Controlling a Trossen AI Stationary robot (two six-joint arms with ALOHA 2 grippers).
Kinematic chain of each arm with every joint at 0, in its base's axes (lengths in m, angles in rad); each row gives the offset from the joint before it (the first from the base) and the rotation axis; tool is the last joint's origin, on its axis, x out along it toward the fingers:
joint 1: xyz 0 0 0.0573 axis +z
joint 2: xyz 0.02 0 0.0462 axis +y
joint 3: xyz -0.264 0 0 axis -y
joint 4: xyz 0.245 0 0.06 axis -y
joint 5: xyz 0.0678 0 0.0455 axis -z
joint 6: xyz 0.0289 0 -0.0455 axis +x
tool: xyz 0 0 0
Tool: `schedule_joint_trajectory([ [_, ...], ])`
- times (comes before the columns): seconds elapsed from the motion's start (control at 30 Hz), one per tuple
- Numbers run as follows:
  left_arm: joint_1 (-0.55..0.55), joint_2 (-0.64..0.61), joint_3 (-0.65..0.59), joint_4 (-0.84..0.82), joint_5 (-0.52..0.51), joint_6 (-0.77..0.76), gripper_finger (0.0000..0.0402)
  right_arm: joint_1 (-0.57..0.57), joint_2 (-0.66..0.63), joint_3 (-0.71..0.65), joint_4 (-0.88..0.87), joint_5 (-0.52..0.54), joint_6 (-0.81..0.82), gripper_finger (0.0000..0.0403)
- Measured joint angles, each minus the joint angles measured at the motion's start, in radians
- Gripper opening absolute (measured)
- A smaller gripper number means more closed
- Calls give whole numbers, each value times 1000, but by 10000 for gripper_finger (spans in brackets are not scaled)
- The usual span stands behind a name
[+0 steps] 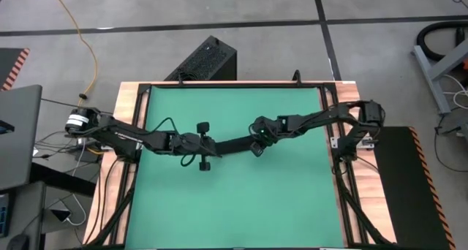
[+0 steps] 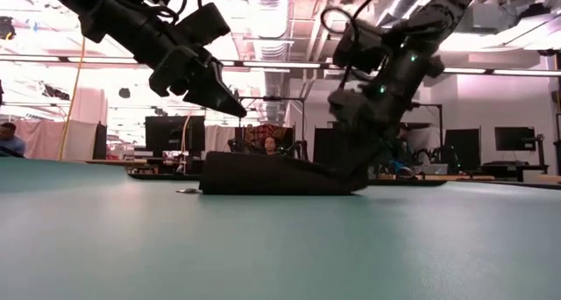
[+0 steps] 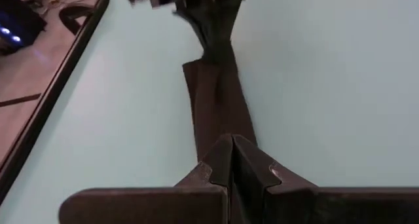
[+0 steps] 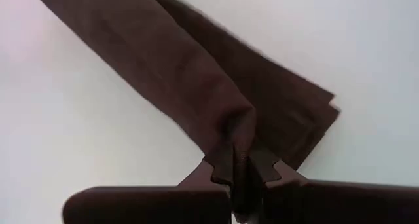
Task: Roll towel
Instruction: Roll the black towel
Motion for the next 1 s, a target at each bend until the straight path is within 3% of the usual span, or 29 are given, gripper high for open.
schedule_joint_trajectory([
  [0.43,-42,4,-5,-57,0,6,0,-8,96,92,1,-40,-44,21],
  [0.7,-25,55,-139,111,-88,-71,0,-7,92,103,-35,-33,-50,21],
  [1.0,-26,59,-164,170,-98,-88,0,-8,93,103,-39,-32,-56,21],
])
